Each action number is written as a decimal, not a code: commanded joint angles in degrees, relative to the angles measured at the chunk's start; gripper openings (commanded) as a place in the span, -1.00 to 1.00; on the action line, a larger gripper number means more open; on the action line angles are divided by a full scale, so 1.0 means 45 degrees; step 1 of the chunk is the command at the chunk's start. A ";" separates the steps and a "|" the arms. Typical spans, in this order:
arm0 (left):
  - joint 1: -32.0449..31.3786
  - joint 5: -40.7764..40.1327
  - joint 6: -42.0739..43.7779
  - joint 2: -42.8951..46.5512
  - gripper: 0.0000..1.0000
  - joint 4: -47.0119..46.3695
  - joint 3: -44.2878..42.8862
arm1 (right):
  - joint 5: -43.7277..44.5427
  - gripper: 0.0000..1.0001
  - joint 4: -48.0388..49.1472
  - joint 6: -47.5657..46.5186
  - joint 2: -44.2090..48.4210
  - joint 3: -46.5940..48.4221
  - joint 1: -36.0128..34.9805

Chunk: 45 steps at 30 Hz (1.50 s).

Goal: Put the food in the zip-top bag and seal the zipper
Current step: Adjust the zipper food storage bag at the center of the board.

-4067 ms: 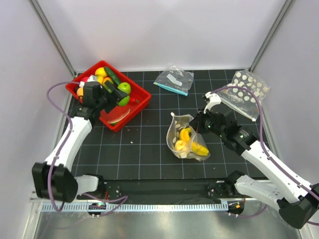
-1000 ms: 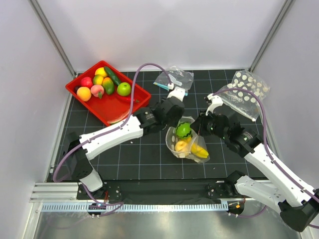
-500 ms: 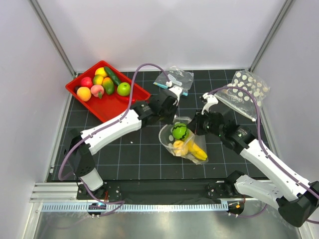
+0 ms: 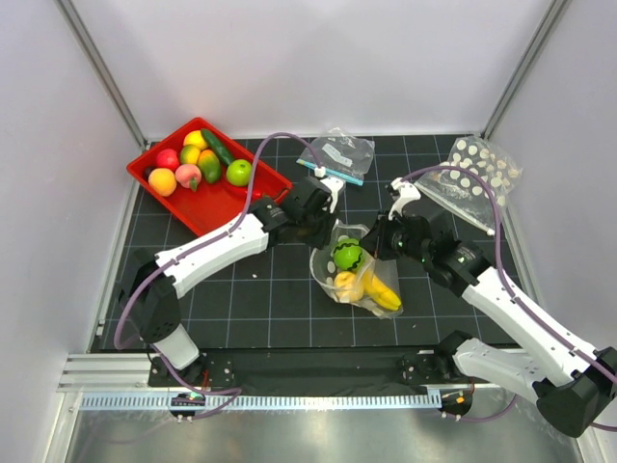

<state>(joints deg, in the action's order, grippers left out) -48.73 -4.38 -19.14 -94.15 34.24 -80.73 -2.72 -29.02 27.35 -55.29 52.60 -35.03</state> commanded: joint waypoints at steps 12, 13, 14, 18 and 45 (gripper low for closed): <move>0.0729 0.1072 -0.0571 0.1702 -1.00 -0.1221 0.0888 | 0.1170 0.19 -0.0483 0.0152 -0.0644 0.0948 -0.0282; 0.1099 0.1149 -0.0668 0.1781 -1.00 -0.1261 0.0928 | 0.1519 0.25 -0.0640 0.0132 -0.0624 0.1064 -0.0322; 0.1276 0.1536 -0.0843 0.1820 -1.00 -0.1319 0.0947 | 0.1639 0.27 -0.0758 0.0113 -0.0585 0.1123 -0.0361; 0.1980 0.2494 -0.1196 0.1723 -0.99 -0.1339 0.0869 | 0.2069 0.34 -0.1226 0.0152 -0.0468 0.1474 -0.0692; 0.3582 0.3396 -0.1529 0.2192 -1.00 -0.1652 0.1064 | 0.6113 -0.20 -0.1716 0.1734 -0.4177 0.3428 -0.4502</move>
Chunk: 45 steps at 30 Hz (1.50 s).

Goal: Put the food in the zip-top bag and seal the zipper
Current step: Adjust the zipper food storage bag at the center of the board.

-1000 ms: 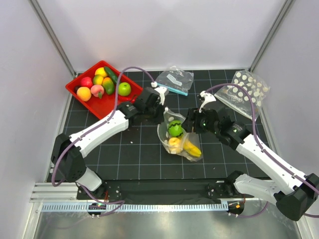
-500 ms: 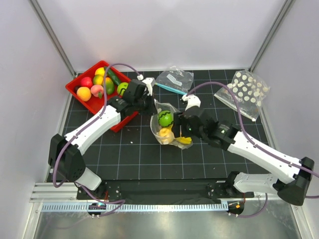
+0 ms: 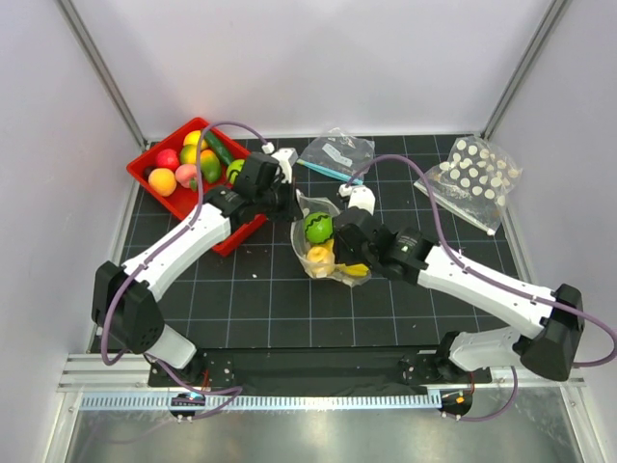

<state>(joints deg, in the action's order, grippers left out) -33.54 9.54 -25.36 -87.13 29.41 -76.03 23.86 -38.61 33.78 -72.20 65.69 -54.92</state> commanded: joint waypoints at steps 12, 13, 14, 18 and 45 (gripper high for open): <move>0.0402 0.0594 -0.0067 0.0632 -0.99 -0.0578 -0.0019 | 0.1006 -0.98 -0.1925 0.0364 0.0380 0.1358 -0.0082; 0.0402 0.0575 -0.0028 0.0671 -0.99 -0.0578 -0.0019 | 0.1123 -0.98 -0.2450 0.0403 0.0555 0.1456 -0.0082; 0.0402 0.0556 -0.0008 0.0691 -0.99 -0.0578 -0.0019 | 0.1356 -0.98 -0.2706 0.0423 0.0866 0.1650 -0.0101; 0.0402 0.0322 0.0128 0.0925 -1.00 -0.0598 -0.0019 | 0.1651 -0.98 -0.4171 0.0501 0.1105 0.2412 -0.0101; 0.0207 0.0418 -0.0125 0.1043 -0.99 -0.1672 0.0606 | 0.0576 -0.15 -0.5817 -0.0280 -0.0442 0.3254 -0.0140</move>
<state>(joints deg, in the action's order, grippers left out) -32.62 11.38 -25.56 -83.53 25.96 -73.36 25.04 -66.28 33.61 -77.06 80.77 -55.18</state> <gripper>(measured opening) 0.014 0.382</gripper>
